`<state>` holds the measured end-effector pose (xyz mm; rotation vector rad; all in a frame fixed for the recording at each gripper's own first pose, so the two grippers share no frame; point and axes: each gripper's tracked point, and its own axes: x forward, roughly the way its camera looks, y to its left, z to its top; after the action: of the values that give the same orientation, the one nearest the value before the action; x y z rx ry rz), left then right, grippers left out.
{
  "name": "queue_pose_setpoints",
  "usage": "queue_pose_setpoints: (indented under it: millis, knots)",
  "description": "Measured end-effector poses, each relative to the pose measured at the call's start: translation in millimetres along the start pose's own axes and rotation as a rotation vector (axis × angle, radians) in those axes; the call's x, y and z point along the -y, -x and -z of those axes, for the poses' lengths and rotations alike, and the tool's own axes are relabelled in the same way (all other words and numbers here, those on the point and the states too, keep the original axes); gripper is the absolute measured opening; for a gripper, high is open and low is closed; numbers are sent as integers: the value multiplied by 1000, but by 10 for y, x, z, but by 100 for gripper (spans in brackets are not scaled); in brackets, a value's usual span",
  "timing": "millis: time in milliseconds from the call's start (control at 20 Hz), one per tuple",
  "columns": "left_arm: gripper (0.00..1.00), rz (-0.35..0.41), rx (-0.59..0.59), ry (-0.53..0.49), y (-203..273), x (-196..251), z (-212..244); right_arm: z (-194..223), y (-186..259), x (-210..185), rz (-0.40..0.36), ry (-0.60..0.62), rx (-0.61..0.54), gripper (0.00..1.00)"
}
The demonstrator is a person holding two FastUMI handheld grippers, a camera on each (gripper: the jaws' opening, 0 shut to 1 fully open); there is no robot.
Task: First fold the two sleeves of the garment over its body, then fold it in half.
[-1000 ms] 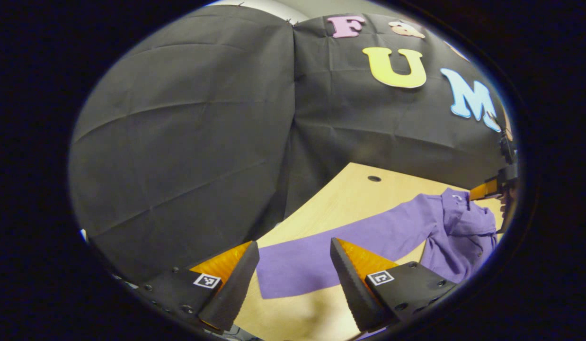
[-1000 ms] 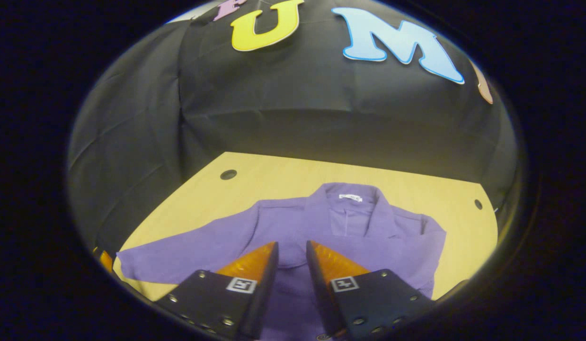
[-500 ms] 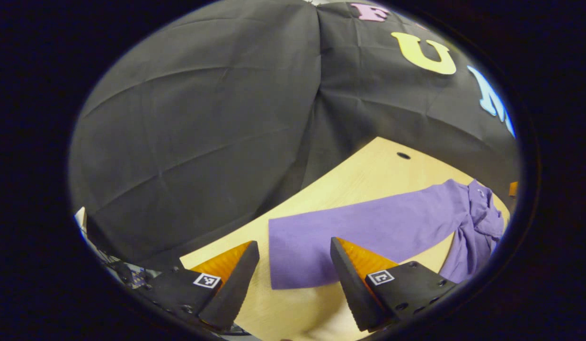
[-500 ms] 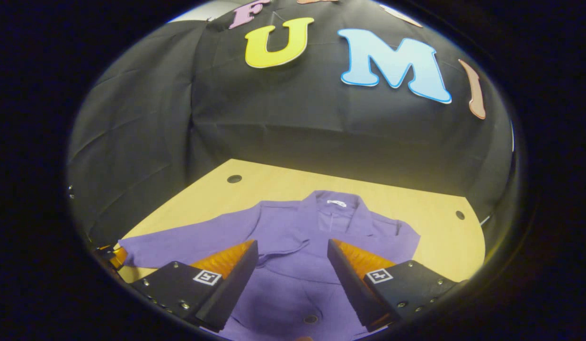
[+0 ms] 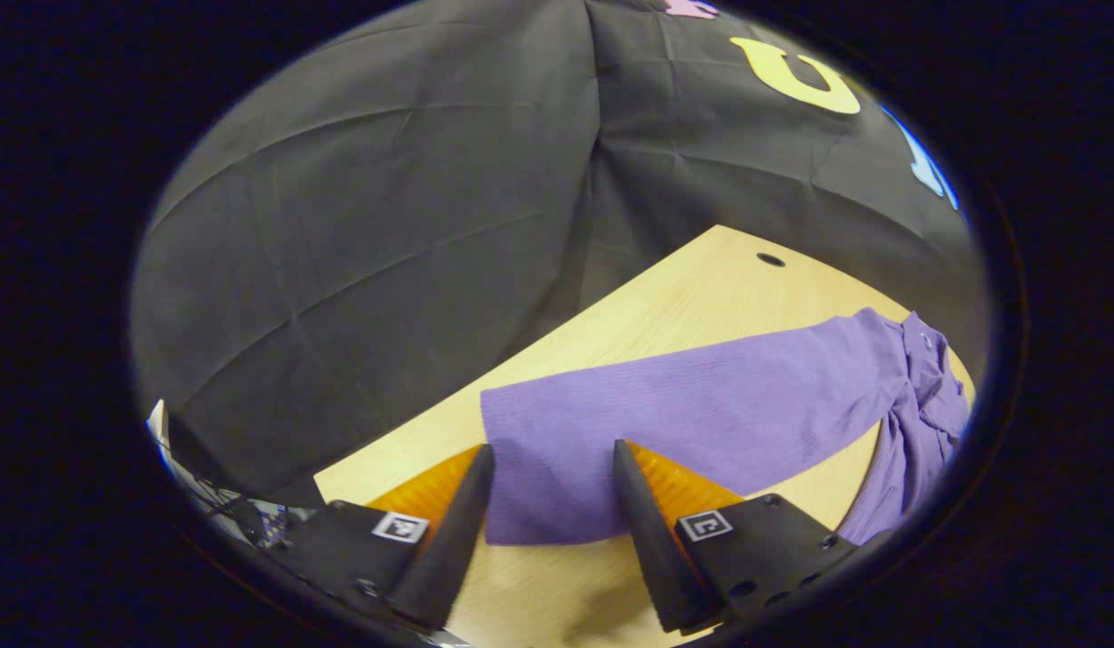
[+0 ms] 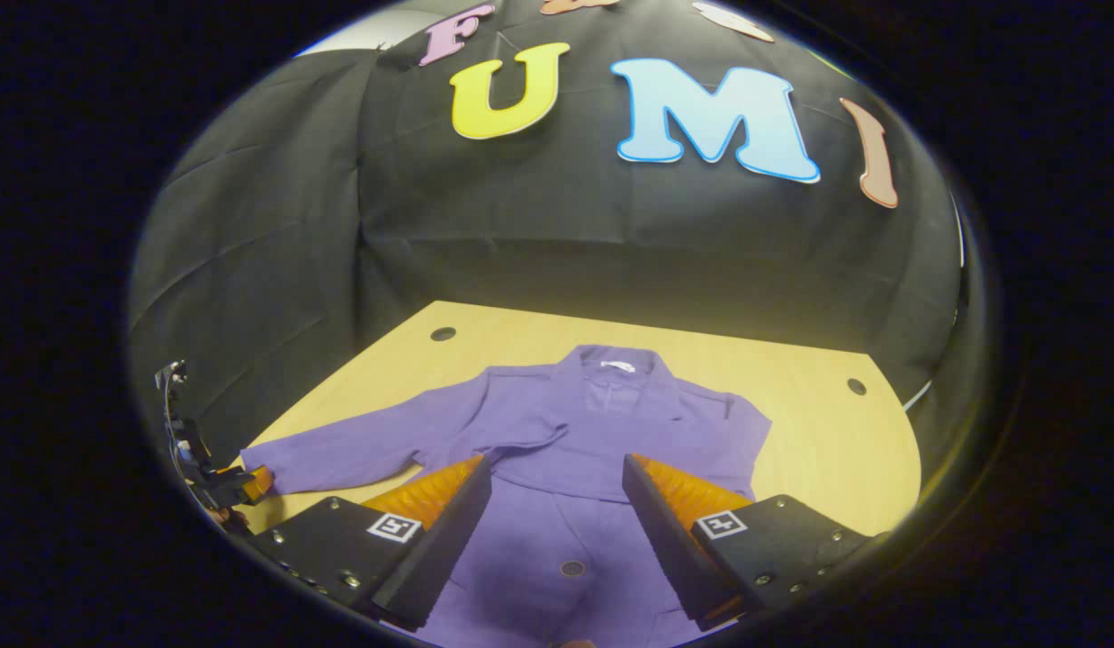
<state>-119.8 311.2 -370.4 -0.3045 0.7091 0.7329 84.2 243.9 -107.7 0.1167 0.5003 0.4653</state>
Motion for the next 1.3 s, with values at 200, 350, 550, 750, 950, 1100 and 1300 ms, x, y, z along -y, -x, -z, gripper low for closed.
queue_pose_setpoints:
  millis: [200,350,550,750,950,1100,1300]
  knots:
    - [52,21,-7,-30,-11,48,6,120,59,208,26,-21,-15,95]
    - [12,41,-13,5,-17,168,-36,214,107,328,41,-42,-27,95]
    - [7,97,-45,116,46,268,-130,291,204,514,63,-38,-27,95]
    - [7,128,-16,196,199,378,-365,328,309,730,88,-38,-15,95]
    - [7,193,51,197,592,632,-821,368,379,934,94,-63,-5,95]
    - [7,272,95,168,841,1259,-1083,397,432,1107,95,-76,3,95]
    - [7,383,154,106,1169,2181,-1332,413,543,1394,105,-78,26,95]
